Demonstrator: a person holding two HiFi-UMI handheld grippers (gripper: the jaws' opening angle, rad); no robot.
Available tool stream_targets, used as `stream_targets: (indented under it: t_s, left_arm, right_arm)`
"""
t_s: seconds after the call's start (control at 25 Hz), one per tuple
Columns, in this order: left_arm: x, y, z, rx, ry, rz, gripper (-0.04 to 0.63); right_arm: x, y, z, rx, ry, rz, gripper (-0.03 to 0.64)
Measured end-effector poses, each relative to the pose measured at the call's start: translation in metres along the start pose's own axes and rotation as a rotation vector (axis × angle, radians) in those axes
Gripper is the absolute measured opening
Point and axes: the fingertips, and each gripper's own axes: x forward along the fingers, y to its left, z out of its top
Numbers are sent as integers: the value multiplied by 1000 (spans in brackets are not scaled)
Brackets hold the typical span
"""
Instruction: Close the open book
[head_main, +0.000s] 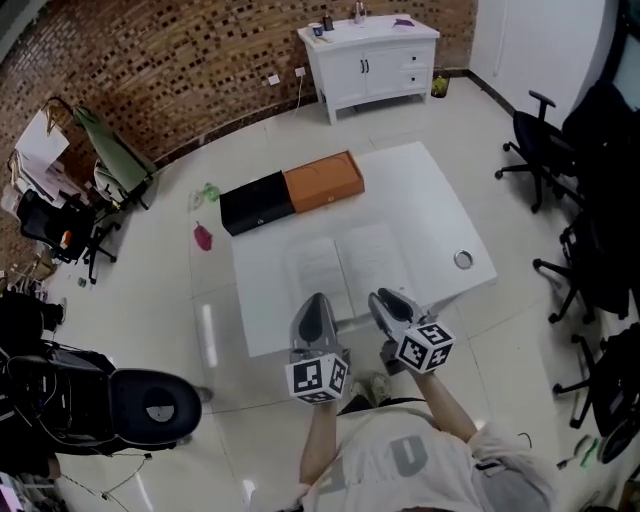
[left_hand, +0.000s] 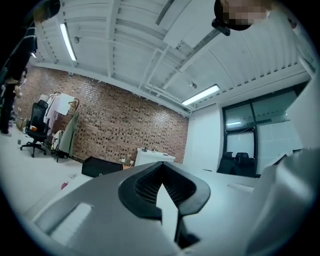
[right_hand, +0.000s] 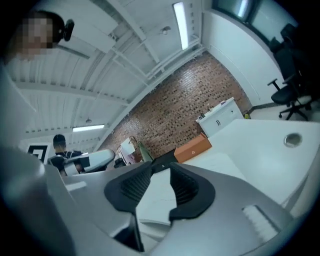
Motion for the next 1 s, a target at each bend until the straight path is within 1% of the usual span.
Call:
stream_targets:
  t_s: [0.04, 0.12, 0.2, 0.28, 0.36, 0.44, 0.52, 0.72, 0.76, 0.84, 0.92, 0.96, 1.0]
  left_arm:
    - [3, 0, -3, 6, 8, -8, 16]
    - [7, 0, -10, 7, 32, -19, 16]
    - [9, 0, -19, 1, 60, -27, 17]
    - [9, -2, -29, -1, 87, -34, 15]
    - [8, 1, -36, -4, 107, -33, 16]
    - [7, 6, -40, -7, 123, -27, 15]
    - [6, 9, -42, -4, 137, -22, 15]
    - [5, 19, -41, 9, 157, -13, 15]
    - [5, 21, -42, 10, 159, -10, 15]
    - [4, 25, -46, 8, 158, -3, 15]
    - [2, 27, -50, 7, 155, 3, 15]
    - [1, 26, -51, 8, 153, 5, 15]
    - [0, 25, -52, 10, 152, 6, 15]
  right_arm:
    - [0, -9, -4, 46, -27, -6, 133]
    - [-3, -31, -19, 159, -60, -50, 180]
    - [-8, -53, -44, 283, -41, -103, 209]
    - [-13, -73, -75, 374, 18, -152, 230]
    - [-16, -89, -98, 467, 44, -203, 232]
    - [-16, -99, -106, 589, 17, -239, 247]
    - [-17, -109, -105, 681, -26, -266, 250]
    - [-16, -127, -106, 809, -101, -317, 246]
    - [-15, -130, -107, 822, -117, -322, 221]
    - [-15, -135, -109, 821, -136, -330, 217]
    - [-16, -142, -113, 818, -155, -349, 185]
    - [-18, -145, -114, 824, -165, -358, 154]
    - [-21, -148, -116, 833, -176, -360, 149]
